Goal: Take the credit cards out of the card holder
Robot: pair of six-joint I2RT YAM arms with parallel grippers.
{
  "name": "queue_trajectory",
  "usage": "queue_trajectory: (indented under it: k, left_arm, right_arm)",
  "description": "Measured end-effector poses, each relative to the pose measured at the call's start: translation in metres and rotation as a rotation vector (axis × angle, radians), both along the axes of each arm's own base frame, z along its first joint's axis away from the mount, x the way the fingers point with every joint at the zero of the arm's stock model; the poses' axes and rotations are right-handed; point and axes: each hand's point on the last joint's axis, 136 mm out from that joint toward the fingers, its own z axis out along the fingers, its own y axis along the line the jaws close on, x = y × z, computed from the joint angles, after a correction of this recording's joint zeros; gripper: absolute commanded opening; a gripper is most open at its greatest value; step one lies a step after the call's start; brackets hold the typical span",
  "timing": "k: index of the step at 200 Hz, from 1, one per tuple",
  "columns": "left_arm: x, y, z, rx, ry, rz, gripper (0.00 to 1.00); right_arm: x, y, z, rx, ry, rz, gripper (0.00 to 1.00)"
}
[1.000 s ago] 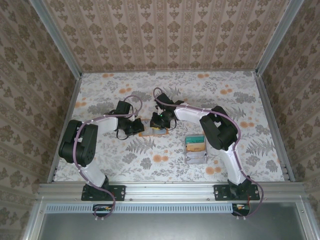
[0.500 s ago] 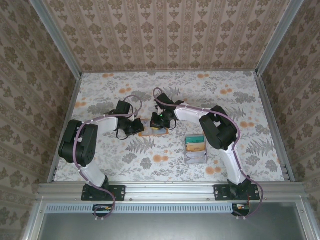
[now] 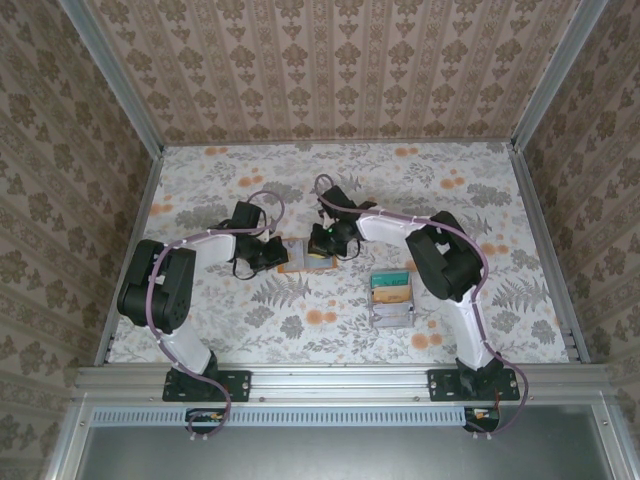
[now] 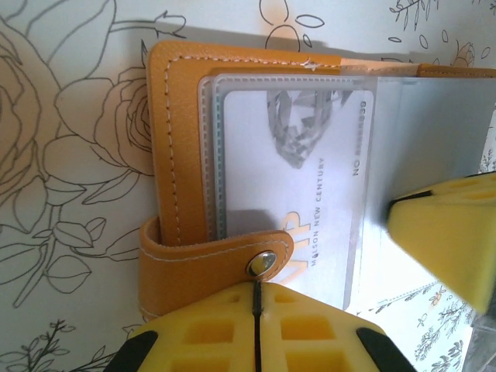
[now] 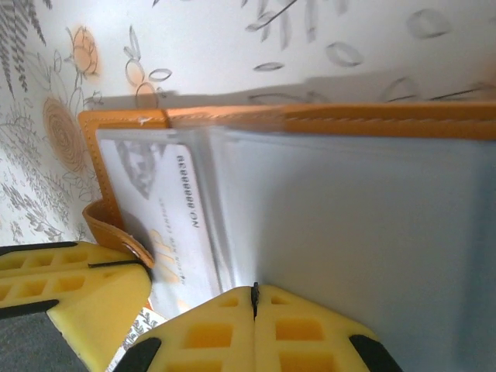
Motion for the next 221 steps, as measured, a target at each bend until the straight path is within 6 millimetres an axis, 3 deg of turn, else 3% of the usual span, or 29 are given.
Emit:
queue_trajectory:
  k: [30,38,78,129,221]
  left_arm:
    - [0.0,0.0,0.0,-0.001,0.002,0.003,0.13]
    - [0.0,0.0,0.0,-0.001,0.002,0.005,0.14]
    - [0.001,0.005,0.004,0.011,-0.002,0.019,0.16]
    - [0.005,0.016,0.004,0.027,-0.002,0.052,0.05]
    - [0.004,0.016,-0.002,0.026,0.013,0.05,0.0]
  right_arm:
    - [0.006,-0.007,0.002,-0.003,-0.008,-0.016,0.0]
    - [0.005,-0.006,0.002,-0.003,-0.008,-0.014,0.07]
    - [0.002,0.01,0.013,0.007,-0.044,0.03,0.14]
    - [0.007,0.029,0.033,0.028,-0.107,0.071,0.15]
    - [-0.002,0.026,0.002,-0.029,-0.034,0.083,0.22]
